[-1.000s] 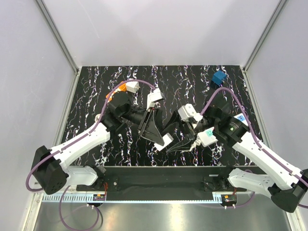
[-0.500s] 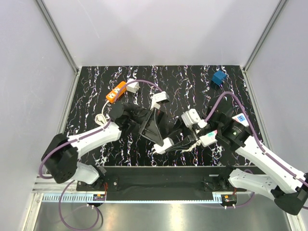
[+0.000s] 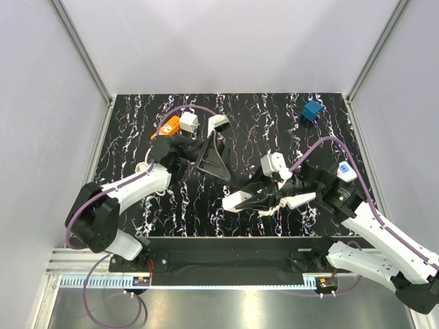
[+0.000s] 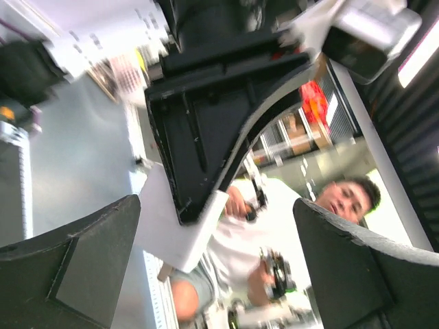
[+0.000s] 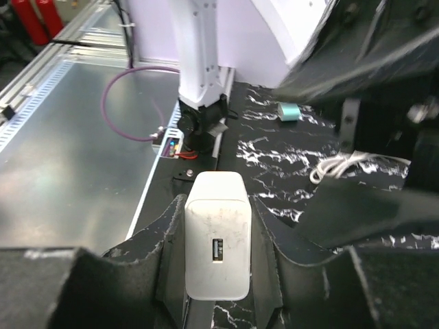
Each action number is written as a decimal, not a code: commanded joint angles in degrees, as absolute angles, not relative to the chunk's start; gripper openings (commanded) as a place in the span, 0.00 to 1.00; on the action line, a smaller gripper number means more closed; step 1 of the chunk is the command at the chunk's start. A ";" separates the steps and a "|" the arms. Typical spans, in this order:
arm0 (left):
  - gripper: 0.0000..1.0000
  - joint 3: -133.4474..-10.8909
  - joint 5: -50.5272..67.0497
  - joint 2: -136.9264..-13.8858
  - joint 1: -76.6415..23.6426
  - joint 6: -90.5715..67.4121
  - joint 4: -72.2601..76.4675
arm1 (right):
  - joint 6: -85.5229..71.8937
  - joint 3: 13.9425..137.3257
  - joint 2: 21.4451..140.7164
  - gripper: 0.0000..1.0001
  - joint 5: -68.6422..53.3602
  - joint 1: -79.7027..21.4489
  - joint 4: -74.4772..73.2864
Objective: Insert the plug
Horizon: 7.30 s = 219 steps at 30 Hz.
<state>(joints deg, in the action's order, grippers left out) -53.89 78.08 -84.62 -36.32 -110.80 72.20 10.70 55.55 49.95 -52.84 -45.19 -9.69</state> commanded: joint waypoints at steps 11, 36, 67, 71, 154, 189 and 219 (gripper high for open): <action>0.99 -80.42 27.73 -82.09 -21.03 -23.29 -32.34 | -2.36 54.67 50.89 0.00 -14.70 -45.35 -14.85; 0.65 -91.58 -6.15 -117.59 3.60 -12.75 -36.39 | -8.96 49.75 50.98 0.00 -7.91 -45.35 -9.23; 0.00 -72.08 -3.51 -106.09 -8.24 -16.52 -42.54 | -13.27 48.60 48.43 0.00 2.11 -45.35 -13.00; 0.00 -67.25 -5.01 -100.56 -13.61 -17.93 -41.93 | -15.99 49.22 47.82 0.00 2.72 -45.35 -14.41; 0.99 -54.84 39.46 -83.85 5.27 -37.09 -22.50 | 32.69 100.37 118.74 0.00 -24.35 -40.69 -28.65; 0.99 -54.76 38.76 -83.14 5.71 -36.91 -22.41 | 26.46 93.34 118.74 0.00 -25.05 -39.90 -20.39; 0.99 -54.67 35.33 -82.27 6.94 -37.09 -23.47 | 23.12 92.64 124.89 0.00 -14.77 -41.13 -26.28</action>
